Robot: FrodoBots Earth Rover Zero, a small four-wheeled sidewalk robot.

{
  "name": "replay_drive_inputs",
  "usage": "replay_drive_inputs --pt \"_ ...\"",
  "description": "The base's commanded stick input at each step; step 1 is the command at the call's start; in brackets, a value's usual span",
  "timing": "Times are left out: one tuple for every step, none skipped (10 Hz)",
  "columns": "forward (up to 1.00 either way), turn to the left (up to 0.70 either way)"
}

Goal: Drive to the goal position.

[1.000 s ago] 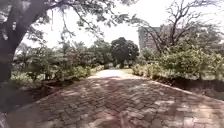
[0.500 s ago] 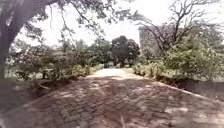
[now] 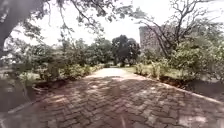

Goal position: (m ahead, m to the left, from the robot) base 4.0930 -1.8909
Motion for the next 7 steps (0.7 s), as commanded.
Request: replay_drive_inputs --pt "0.70 -0.35" --pt "0.70 -0.35" --pt "0.70 -0.17" --pt "0.70 0.00" --pt "0.70 0.00" --pt "0.70 0.00" --pt "0.70 0.00"
